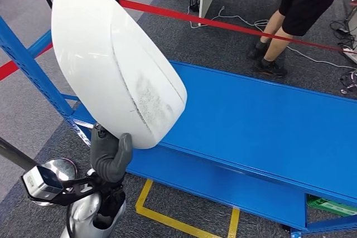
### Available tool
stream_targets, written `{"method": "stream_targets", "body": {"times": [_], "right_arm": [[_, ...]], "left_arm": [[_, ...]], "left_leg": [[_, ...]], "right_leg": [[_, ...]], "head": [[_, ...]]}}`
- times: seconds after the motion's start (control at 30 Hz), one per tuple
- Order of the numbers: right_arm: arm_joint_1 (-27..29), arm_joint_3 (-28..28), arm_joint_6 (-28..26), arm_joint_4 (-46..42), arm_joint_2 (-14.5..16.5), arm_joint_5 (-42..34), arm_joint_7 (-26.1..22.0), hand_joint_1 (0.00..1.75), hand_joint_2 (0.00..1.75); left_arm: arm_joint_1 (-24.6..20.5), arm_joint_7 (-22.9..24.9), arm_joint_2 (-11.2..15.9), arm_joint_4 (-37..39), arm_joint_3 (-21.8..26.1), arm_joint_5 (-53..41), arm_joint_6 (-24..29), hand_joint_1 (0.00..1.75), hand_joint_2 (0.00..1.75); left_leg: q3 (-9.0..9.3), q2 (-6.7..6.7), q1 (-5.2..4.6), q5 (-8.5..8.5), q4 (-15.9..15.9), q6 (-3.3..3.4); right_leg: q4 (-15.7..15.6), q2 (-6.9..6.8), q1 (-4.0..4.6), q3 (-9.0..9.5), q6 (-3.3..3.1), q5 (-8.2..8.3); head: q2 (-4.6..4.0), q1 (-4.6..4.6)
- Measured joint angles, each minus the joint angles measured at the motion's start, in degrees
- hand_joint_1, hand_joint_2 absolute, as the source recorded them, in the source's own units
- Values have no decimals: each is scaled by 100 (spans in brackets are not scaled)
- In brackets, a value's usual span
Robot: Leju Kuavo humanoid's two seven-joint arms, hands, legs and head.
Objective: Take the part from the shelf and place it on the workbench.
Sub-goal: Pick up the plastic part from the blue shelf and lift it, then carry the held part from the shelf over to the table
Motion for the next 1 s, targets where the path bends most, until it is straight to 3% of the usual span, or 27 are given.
{"method": "stream_targets", "body": {"times": [0.33,0.6,1.0], "right_arm": [[27,116,-19,0,1,-7,131,0,175],[48,132,486,-1,-52,-71,-534,0,175],[111,131,785,-2,-89,-113,-592,0,175]], "left_arm": [[-28,0,0,39,5,-14,-25,175,175],[-43,-46,0,75,46,-20,-139,175,175],[-74,-52,-2,160,134,-46,-215,175,175]], "left_leg": [[0,0,0,0,0,0],[0,0,0,0,0,0],[-1,0,1,0,0,0]], "right_leg": [[0,0,0,0,0,0],[0,1,1,1,0,0],[0,2,3,1,0,0]], "head": [[0,0],[0,-1],[0,-1]]}}
